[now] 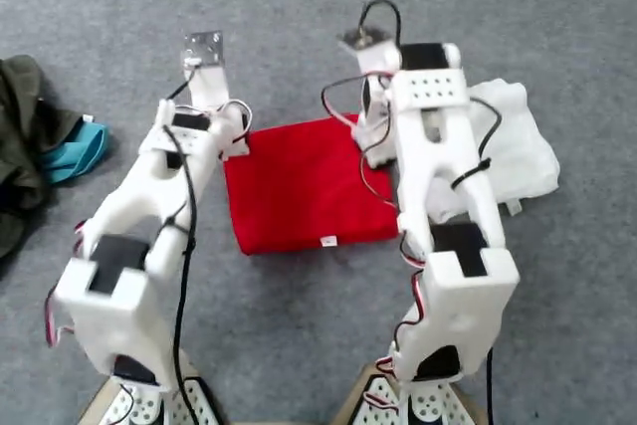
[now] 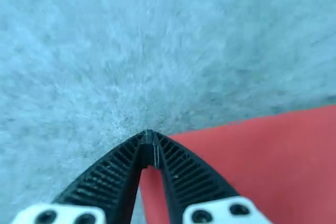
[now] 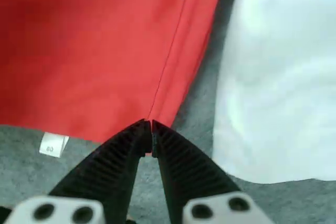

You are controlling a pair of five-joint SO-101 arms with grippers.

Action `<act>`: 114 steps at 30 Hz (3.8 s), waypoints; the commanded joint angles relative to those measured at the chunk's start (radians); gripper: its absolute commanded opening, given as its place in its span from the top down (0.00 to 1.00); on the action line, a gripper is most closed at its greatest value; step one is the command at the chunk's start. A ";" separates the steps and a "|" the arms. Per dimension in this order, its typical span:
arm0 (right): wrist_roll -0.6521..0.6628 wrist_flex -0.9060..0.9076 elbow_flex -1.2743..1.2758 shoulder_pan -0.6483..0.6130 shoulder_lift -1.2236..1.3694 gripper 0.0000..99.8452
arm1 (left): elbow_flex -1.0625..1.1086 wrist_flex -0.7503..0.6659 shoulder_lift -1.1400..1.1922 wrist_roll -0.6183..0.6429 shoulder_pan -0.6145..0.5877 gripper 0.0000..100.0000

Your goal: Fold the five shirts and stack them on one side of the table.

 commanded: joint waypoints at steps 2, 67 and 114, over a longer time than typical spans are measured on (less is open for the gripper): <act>0.005 -0.091 0.188 -0.006 -0.068 0.99 | -0.096 -0.014 0.101 0.005 -0.010 0.97; -0.632 -0.502 0.711 -0.138 -0.326 0.59 | -0.116 0.054 0.109 0.011 -0.056 0.97; -0.624 -0.555 0.717 -0.130 -0.163 0.98 | -0.116 0.054 0.109 0.008 -0.056 0.97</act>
